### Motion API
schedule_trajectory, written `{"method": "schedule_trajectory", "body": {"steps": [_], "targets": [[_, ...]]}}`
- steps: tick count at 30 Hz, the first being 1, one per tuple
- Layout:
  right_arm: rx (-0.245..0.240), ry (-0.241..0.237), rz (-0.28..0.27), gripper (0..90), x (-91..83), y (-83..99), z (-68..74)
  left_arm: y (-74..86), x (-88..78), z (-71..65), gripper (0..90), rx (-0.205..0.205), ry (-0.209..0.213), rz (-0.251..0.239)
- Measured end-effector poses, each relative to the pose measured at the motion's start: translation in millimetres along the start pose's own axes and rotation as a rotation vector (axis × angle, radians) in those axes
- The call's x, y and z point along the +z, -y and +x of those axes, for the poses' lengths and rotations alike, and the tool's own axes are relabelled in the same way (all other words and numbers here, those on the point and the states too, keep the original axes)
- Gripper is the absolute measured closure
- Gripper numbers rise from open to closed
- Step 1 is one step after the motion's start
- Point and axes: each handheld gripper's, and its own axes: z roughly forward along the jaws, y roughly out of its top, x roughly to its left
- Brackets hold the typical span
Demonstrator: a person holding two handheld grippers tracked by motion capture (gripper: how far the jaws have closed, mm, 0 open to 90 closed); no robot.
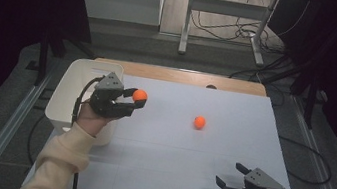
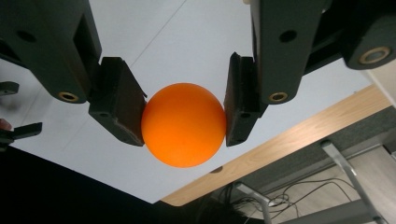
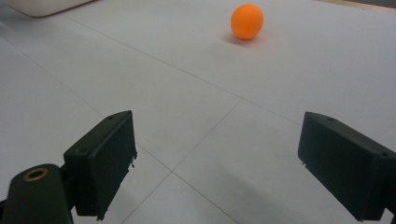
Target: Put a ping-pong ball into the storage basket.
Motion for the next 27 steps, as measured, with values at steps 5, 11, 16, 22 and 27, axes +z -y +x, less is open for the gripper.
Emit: {"method": "schedule_trajectory", "body": {"steps": [5, 11, 16, 22, 27], "targets": [[0.0, 0.001, 0.001, 11.6, 0.3, 0.1, 0.0, 0.0, -4.0, 5.5, 50.6, -0.009, -0.015, -0.003], [0.0, 0.003, 0.004, 11.6, 0.6, 0.2, 0.0, -0.4, -10.2, 12.1, 50.6, -0.017, -0.032, -0.007], [-0.001, 0.004, 0.002, 11.6, 0.6, 0.3, -0.1, 0.1, -16.5, 20.9, 50.6, -0.035, -0.052, -0.007], [-0.002, 0.002, 0.003, 11.6, 0.4, 0.2, -0.1, 1.5, -20.4, 28.6, 50.6, -0.045, -0.07, -0.002], [-0.001, 0.003, 0.003, 11.6, 0.5, 0.2, -0.2, 4.0, -22.2, 35.9, 50.6, -0.06, -0.089, 0.007]]}}
